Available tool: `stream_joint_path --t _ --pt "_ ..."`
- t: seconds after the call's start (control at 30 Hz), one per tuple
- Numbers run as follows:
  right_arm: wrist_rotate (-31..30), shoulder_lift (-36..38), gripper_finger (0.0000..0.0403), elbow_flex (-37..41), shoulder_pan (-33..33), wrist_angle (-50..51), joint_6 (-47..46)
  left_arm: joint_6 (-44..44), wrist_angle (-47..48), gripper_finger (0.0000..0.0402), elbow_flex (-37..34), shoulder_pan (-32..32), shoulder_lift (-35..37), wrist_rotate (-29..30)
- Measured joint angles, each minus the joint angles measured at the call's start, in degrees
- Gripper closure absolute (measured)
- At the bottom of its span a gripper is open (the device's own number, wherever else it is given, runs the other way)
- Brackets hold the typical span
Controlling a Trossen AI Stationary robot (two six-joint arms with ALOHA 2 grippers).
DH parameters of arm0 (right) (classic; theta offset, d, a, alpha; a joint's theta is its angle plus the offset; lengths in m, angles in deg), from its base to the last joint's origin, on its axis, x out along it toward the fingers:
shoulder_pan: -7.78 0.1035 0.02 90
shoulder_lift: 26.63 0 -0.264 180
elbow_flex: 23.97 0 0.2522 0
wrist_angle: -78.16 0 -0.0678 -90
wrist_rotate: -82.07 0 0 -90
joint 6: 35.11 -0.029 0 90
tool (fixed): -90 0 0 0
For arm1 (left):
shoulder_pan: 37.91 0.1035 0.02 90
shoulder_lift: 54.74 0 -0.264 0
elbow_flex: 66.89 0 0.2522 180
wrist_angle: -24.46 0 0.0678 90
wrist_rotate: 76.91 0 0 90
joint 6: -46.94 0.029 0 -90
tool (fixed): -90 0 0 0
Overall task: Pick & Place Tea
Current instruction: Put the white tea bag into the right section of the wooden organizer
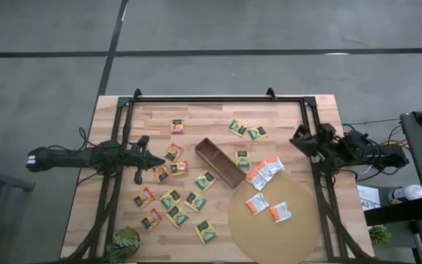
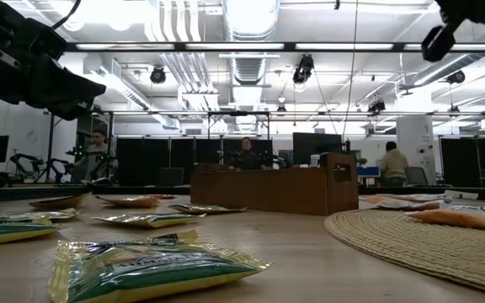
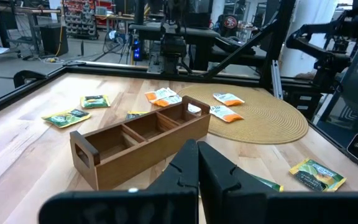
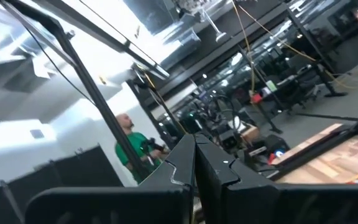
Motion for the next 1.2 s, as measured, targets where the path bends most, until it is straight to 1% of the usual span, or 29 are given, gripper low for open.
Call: stream_joint_path --t 0.17,0.5,0.67,0.73,1.0,1.2 --pt "-0.07 -8.54 0.0394 -7.2 0.01 3.25 2.27 -0.02 0.0 0.0402 0.0 0.01 0.0 -0.02" --pt "0.2 -30.9 0.0394 -20.27 0.02 4.07 2.38 0.0 0.0 0.0402 0.0 -0.02 0.0 -0.02" --pt "3.4 -39.77 0.0394 -25.36 0.44 4.53 2.34 0.0 0.01 0.0402 0.0 0.0 0.0 0.01" --pt "3.43 -42.57 0.0394 -27.69 1.26 6.86 2.43 0.0 0.0 0.0402 0.0 -0.01 0.0 -0.01" --pt "3.16 -51.64 0.0394 -37.48 3.18 22.46 3.68 -0.02 0.0 0.0402 0.0 -0.02 0.0 0.0" --pt "3.01 -58.69 0.0394 -46.03 3.28 27.15 12.01 -0.02 -0.09 0.0402 0.0 -0.02 0.0 -0.02"
